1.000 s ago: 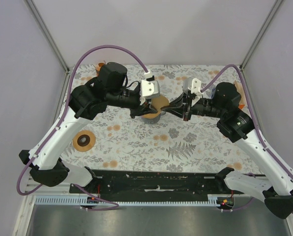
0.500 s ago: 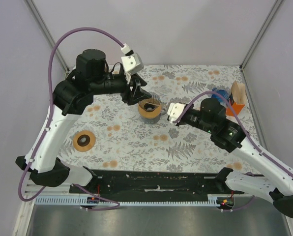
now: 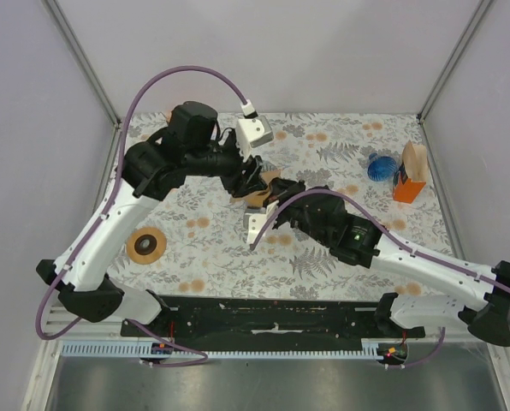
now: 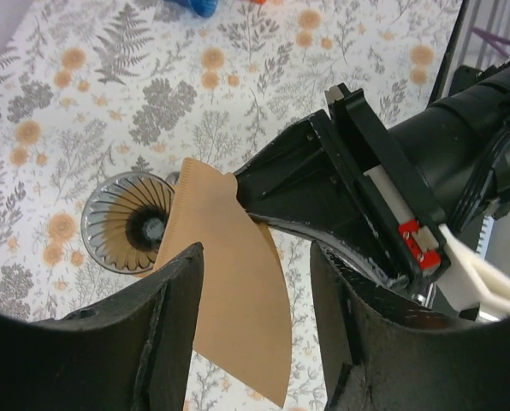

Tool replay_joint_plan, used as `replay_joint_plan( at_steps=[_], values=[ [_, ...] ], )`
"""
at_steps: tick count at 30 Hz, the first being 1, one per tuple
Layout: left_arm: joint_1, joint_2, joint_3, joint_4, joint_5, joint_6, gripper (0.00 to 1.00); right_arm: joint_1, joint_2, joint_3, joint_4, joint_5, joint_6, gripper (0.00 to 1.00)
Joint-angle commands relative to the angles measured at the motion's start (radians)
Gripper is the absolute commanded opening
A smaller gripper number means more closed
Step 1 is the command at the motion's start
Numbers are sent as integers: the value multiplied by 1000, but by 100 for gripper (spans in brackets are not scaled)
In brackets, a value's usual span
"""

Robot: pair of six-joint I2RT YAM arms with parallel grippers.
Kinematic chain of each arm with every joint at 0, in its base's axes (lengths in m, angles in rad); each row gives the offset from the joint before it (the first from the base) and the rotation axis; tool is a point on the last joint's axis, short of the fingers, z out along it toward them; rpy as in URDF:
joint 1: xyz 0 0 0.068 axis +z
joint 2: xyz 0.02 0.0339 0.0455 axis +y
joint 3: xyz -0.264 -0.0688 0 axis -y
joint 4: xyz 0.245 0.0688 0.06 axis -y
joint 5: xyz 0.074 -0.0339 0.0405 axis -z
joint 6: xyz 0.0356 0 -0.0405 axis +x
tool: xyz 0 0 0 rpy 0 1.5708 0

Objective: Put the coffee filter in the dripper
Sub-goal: Adjust the coffee filter.

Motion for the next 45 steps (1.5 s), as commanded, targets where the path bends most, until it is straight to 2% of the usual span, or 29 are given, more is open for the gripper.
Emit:
replay_joint_plan(
  at_steps=[1, 4, 9, 15, 26, 34, 38, 40, 43, 45],
  values=[
    [-17, -16, -12, -33, -24, 42, 60, 55, 41, 57, 107, 116, -174, 0],
    [-27, -25, -32, -48, -25, 62, 60, 81, 64, 43, 172, 162, -220, 0],
    [-57, -31, -85, -54, -140, 108, 58, 113, 73, 67, 158, 168, -237, 0],
    [-70, -25, -89, -39, -295, 139, 45, 144, 84, 67, 175, 185, -254, 0],
    [-72, -21, -98, -62, -229, 144, 49, 147, 66, 67, 184, 207, -240, 0],
    [-57, -11, -17, -45, -111, 33, 62, 149, 79, 69, 175, 207, -237, 0],
    [-50, -19, -34, -54, -45, 18, 64, 153, 90, 89, 159, 208, -238, 0],
    [-50, -22, -39, -62, -16, 24, 69, 158, 98, 95, 159, 213, -237, 0],
    [-49, -21, -45, -61, -59, 42, 67, 168, 101, 101, 166, 213, -232, 0],
    [-52, -21, -55, -62, -100, 62, 61, 179, 99, 98, 170, 210, -229, 0]
  ],
)
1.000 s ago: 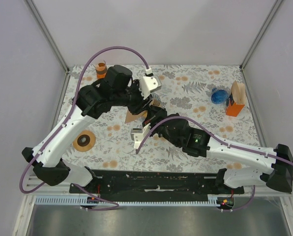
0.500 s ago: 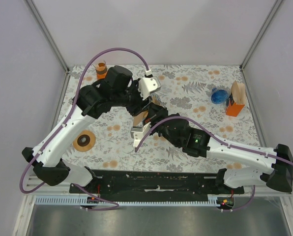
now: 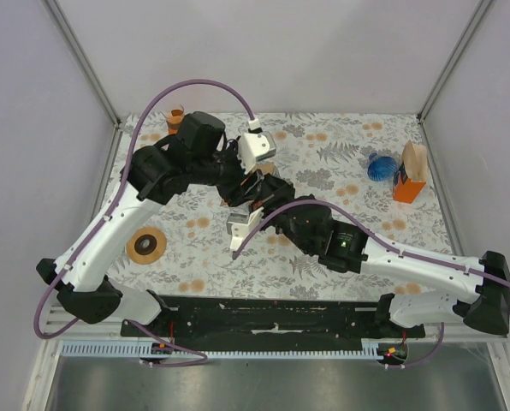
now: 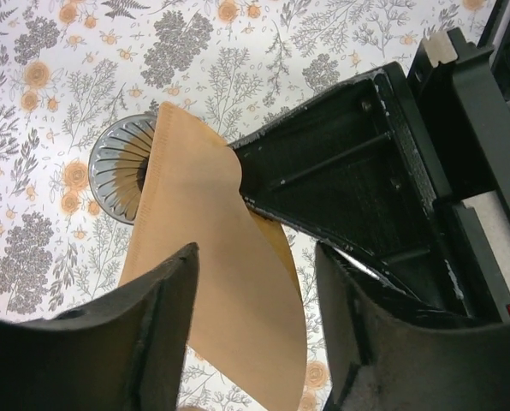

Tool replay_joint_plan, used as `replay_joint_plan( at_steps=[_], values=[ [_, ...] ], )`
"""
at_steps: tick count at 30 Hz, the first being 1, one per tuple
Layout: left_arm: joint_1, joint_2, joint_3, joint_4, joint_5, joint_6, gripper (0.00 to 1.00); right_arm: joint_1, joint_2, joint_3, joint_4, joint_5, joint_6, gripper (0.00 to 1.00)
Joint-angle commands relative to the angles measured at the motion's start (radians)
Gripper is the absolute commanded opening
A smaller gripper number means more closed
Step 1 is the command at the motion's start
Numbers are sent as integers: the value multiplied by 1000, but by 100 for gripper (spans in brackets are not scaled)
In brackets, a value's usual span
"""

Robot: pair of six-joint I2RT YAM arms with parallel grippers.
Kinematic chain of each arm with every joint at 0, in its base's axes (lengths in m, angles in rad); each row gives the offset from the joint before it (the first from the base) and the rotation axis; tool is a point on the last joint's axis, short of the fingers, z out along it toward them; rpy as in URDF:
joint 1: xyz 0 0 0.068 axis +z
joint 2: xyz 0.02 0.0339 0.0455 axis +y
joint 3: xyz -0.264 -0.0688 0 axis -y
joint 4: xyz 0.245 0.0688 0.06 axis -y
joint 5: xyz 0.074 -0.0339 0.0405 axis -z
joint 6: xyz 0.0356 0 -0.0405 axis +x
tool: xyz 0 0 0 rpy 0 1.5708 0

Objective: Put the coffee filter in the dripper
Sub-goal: Adjust the coffee filter.

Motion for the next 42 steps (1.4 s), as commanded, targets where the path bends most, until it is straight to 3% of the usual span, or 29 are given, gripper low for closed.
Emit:
replay_joint_plan(
  at_steps=[1, 7, 9, 15, 28, 29, 33, 35, 42],
  values=[
    [-17, -11, -6, 32, 13, 4, 56, 35, 3, 48, 54, -33, -26, 0],
    [-21, -12, 14, 21, -34, 39, 20, 49, -41, 8, 62, -59, -8, 0],
    [-21, -13, 21, 18, -46, 50, 2, 49, -58, -9, 68, -59, -5, 0],
    [-20, -10, 83, 49, -176, 38, 2, 52, -81, -61, 57, -88, -25, 0],
    [-20, -30, 92, 21, -132, 76, 2, 53, -86, -78, 31, -74, -21, 0],
    [-20, -30, 92, 12, -100, 81, 4, 55, -81, -72, 38, -73, -20, 0],
    [-20, -27, 95, -20, 11, 90, 35, 56, -66, -55, 58, -65, -23, 0],
    [-20, -25, 104, -25, 45, 84, 45, 56, -66, -55, 62, -62, -26, 0],
    [-23, 4, 135, -7, 42, 50, 59, 56, -69, -55, 60, -77, -44, 0]
  ],
)
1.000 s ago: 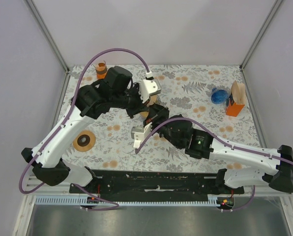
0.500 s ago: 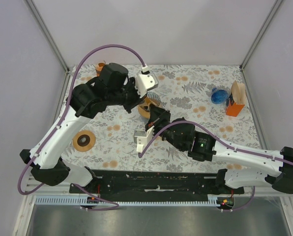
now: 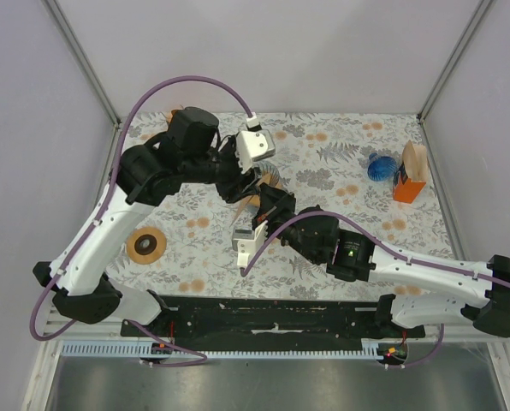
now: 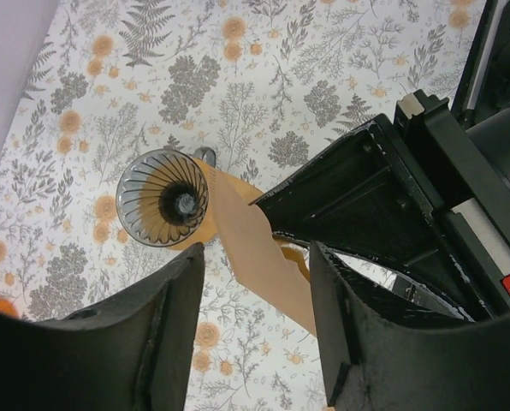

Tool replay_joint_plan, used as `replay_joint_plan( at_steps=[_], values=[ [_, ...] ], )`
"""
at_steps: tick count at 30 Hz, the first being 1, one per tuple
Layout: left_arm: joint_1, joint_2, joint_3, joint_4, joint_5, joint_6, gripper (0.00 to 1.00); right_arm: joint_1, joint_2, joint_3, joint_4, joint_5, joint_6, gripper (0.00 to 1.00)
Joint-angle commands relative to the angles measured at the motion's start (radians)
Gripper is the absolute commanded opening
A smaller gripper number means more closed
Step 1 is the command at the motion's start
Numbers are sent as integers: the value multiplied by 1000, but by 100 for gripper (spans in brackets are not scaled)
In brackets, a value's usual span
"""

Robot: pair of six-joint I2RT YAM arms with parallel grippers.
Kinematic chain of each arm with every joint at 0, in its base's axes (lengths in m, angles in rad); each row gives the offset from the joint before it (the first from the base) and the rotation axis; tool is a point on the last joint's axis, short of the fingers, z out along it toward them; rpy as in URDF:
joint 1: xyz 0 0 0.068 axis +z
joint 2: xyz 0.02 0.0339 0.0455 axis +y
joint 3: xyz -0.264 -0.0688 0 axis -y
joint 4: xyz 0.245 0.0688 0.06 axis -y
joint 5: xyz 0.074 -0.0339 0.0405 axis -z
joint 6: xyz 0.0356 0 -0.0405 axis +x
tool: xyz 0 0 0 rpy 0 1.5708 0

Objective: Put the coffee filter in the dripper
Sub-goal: Adjust the coffee filter.

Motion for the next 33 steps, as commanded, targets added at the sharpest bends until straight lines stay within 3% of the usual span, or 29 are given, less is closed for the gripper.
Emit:
replay_joint_plan(
  at_steps=[1, 9, 13, 17, 26, 30, 33],
  values=[
    [-3, 8, 53, 21, 36, -14, 61, 9, -1, 22, 31, -26, -49, 0],
    [-37, 10, -1, 36, -90, -11, 61, 7, 11, 36, 36, -32, -111, 0],
    [-53, 25, 13, 58, -188, -5, 52, 13, 17, 40, 30, -37, -106, 0],
    [-56, 21, -1, 58, -198, -6, 40, 15, 14, 36, 33, -26, -111, 0],
    [-58, 16, -18, 27, -121, 0, 47, 17, 17, 37, 56, 7, -149, 0],
    [-61, 15, -24, 28, -170, 21, 43, 18, 27, 45, 70, 4, -158, 0],
    [-67, 4, -45, 19, -184, 44, 46, 18, 28, 48, 68, 6, -163, 0]
  ],
)
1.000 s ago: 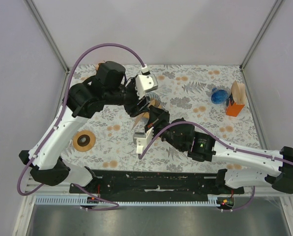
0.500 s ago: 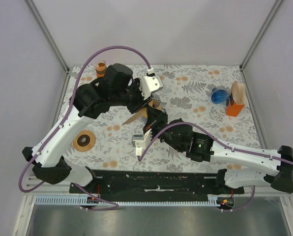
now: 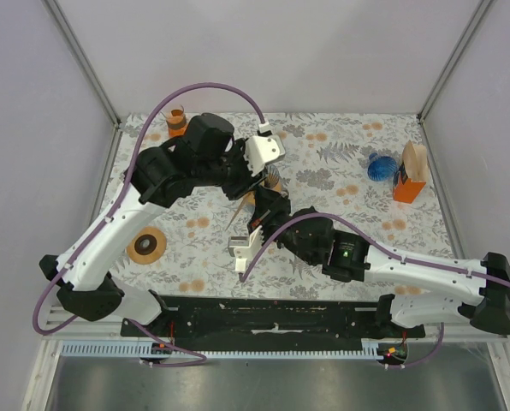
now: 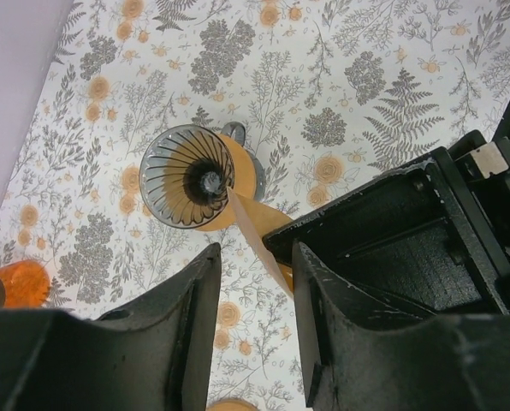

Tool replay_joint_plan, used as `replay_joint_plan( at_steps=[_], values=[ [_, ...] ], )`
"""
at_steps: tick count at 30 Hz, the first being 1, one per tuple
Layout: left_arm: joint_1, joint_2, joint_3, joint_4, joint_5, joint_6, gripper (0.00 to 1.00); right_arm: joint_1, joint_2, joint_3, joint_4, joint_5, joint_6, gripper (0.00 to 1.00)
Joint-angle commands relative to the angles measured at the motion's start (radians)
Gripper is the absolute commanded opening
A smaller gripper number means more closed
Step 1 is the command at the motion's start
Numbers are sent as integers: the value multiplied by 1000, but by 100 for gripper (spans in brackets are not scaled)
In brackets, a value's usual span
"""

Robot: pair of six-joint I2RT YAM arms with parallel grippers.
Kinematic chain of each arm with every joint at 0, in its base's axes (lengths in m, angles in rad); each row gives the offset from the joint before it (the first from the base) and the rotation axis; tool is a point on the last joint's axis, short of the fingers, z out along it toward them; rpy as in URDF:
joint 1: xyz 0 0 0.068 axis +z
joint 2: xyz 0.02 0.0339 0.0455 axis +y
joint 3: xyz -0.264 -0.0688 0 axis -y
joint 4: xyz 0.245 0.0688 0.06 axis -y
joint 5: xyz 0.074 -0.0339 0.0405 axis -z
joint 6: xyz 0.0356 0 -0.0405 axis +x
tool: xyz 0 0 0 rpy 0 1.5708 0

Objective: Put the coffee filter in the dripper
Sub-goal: Adjust the coffee filter.

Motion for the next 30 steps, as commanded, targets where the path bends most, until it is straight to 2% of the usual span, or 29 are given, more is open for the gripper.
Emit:
replay_joint_plan(
  at_steps=[1, 4, 12, 14, 17, 26, 27, 28, 30],
  values=[
    [-16, -22, -28, -4, -18, 50, 48, 8, 3, 49, 55, 13, -60, 0],
    [-26, -19, -42, -9, -48, 70, 50, 8, 10, 54, 57, 15, -68, 0],
    [-36, -19, -34, -39, -52, 92, 35, 10, 7, 51, 69, 35, -65, 0],
    [-36, -21, -33, -52, -32, 93, 26, 10, 0, 49, 71, 39, -60, 0],
    [-36, -15, -22, -65, -19, 92, 2, 8, -7, 49, 72, 36, -48, 0],
    [-34, -15, 10, -33, -69, 49, 2, 8, -3, 55, 77, 16, -2, 0],
    [-34, -15, 10, -27, -67, 43, 2, 7, -3, 60, 90, 9, 21, 3],
    [-34, -13, 9, -26, -70, 38, 2, 5, 0, 64, 115, 2, 43, 12],
    [-30, -16, 10, -10, -85, 17, 2, 1, -4, 77, 156, -13, 122, 33]
  ],
)
